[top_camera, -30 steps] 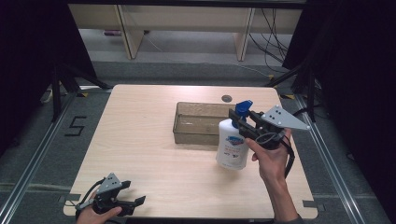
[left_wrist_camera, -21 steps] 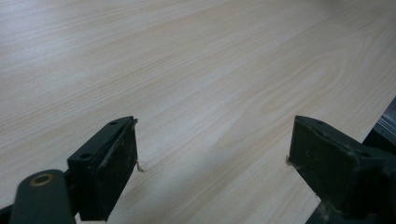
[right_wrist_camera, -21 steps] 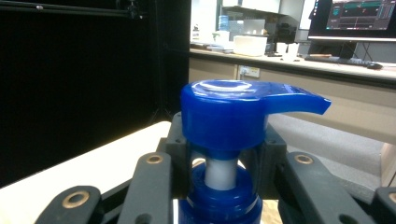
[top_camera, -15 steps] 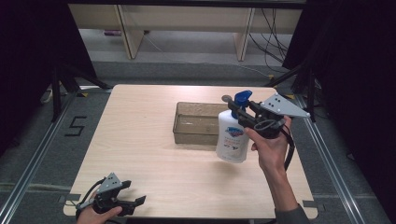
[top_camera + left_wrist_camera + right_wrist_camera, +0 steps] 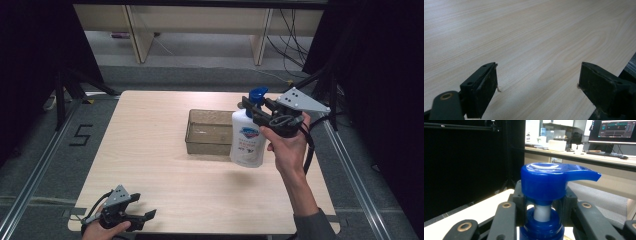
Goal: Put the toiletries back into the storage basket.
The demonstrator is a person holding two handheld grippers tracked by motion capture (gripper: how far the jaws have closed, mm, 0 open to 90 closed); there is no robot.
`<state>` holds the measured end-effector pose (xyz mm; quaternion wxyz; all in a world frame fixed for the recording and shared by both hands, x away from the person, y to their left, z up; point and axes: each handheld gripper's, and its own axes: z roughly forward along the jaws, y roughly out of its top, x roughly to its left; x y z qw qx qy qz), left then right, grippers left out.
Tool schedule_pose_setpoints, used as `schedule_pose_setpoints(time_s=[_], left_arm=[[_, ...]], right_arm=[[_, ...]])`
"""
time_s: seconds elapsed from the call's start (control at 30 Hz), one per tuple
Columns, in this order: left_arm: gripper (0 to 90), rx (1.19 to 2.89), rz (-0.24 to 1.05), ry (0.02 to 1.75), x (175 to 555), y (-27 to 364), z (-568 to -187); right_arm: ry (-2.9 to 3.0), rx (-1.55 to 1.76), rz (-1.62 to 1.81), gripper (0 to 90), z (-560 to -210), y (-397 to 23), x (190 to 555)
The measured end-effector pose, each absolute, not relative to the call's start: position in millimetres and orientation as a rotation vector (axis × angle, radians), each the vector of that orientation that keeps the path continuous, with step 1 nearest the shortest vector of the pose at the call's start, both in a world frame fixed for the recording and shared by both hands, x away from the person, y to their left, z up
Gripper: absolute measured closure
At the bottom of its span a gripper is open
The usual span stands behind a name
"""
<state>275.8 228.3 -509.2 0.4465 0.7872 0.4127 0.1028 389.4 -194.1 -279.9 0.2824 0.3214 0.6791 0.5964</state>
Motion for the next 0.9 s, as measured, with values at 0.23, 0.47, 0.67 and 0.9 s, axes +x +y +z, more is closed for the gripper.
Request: schedule_pose_setpoints(time_s=[0.23, 0.47, 0.67, 0.9], left_arm=[[14.8, 1.950, 0.254, 1.021, 275.9, 228.3, -509.1], [14.8, 1.949, 0.254, 1.020, 276.0, 228.5, -509.0], [14.7, 1.952, 0.253, 1.021, 275.8, 228.8, -508.6], [14.8, 1.949, 0.253, 1.019, 275.9, 228.5, -509.1]], right_arm=[[1.802, 0.850, 1.623, 66.0, -271.5, -190.5, 393.1], [1.800, 0.860, 1.634, 66.0, -266.1, -188.1, 400.9], [1.784, 0.876, 1.623, 66.0, -259.8, -187.5, 414.0], [1.760, 0.901, 1.603, 66.0, -257.1, -189.6, 429.4]])
